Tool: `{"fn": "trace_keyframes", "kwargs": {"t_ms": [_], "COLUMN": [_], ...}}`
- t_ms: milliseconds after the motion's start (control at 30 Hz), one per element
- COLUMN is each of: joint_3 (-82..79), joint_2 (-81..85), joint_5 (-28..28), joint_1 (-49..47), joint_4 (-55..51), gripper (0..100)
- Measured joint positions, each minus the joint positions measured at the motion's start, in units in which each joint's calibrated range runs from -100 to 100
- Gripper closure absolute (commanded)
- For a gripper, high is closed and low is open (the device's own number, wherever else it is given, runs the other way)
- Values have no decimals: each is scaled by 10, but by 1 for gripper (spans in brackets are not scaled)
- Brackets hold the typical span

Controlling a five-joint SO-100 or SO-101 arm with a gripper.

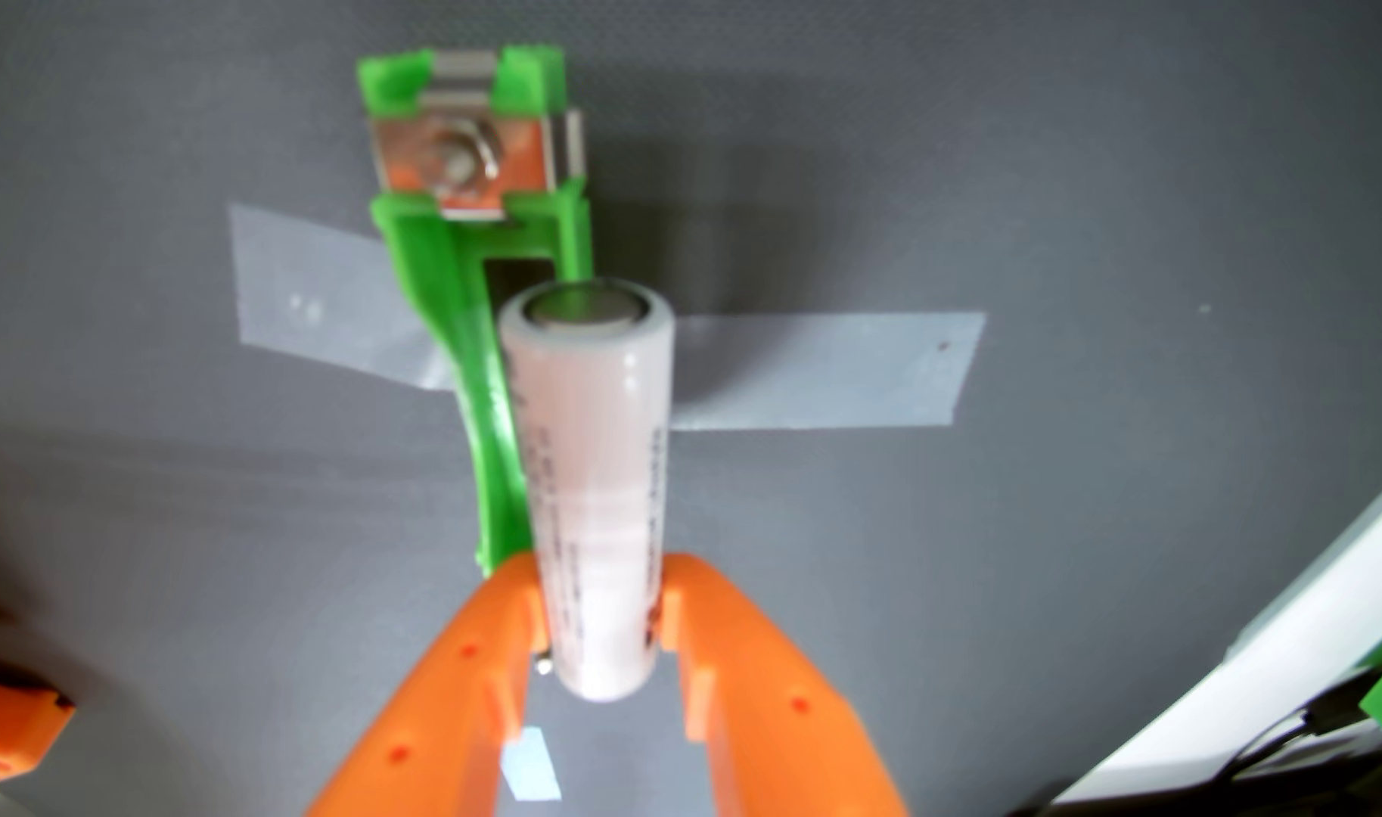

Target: Insert Battery

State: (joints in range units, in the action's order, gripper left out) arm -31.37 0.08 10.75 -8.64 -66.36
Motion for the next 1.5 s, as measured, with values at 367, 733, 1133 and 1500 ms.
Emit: {"fn": "trace_keyframes", "kwargs": {"t_ms": [367, 733, 1133, 1500], "joint_3": [-10, -11, -20, -31], "joint_2": [0, 0, 0, 0], "joint_5": [-3, -3, -3, 0], "joint_1": [-1, -1, -1, -31], "joint_4": [-1, -1, 0, 4], "gripper": [98, 98, 98, 98]}}
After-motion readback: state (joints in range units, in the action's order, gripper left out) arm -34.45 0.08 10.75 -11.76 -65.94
